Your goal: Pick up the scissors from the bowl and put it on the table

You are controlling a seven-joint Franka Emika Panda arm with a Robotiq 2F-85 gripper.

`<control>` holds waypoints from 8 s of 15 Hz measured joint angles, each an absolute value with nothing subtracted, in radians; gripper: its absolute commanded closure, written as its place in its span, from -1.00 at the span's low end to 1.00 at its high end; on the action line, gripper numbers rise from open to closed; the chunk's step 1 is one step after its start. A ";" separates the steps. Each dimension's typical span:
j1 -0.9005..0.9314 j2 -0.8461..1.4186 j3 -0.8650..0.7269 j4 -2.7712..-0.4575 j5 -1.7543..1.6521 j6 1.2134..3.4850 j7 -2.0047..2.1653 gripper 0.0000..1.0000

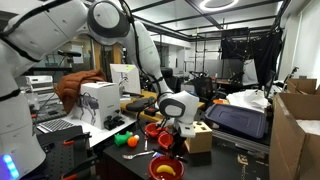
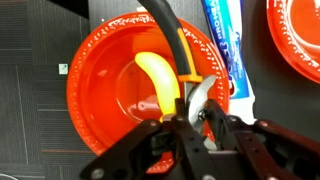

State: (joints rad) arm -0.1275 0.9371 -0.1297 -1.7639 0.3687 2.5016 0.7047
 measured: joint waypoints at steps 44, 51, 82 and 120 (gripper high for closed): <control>-0.071 0.778 0.135 -1.852 0.303 2.465 0.027 0.86; -0.078 0.864 0.137 -1.896 0.339 2.432 0.027 0.86; -0.041 0.958 0.148 -1.920 0.356 2.343 0.043 0.86; -0.027 0.781 -0.016 -1.895 0.339 2.380 0.272 -1.00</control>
State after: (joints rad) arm -0.0266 0.7814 -0.0156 -1.8953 0.3393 2.3797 0.2721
